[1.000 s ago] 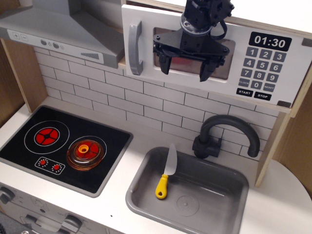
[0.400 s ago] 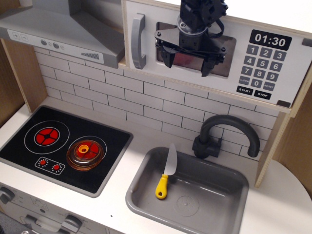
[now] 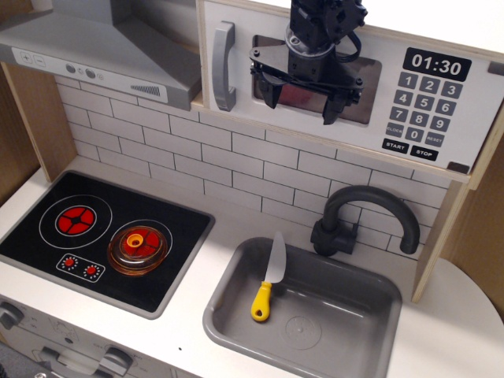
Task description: Close microwave
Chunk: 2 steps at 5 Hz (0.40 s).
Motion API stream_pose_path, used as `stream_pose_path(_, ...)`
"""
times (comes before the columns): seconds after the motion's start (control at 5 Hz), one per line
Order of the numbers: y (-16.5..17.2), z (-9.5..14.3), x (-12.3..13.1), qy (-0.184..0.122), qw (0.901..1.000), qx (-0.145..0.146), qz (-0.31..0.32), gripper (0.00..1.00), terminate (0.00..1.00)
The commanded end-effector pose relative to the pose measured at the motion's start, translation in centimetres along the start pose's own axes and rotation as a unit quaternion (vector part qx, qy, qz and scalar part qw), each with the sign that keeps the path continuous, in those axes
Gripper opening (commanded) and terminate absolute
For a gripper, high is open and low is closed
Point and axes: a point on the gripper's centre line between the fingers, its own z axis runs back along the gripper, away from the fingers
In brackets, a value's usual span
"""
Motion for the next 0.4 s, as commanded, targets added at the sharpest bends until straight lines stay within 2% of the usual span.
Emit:
stream_pose_path(0.0,0.26,1.94,2.32,-0.032,0.9994,-0.005,0.008,1.0,0.0)
stream_pose_path(0.2,0.26,1.94,2.32,-0.032,0.9994,-0.005,0.008,1.0,1.0)
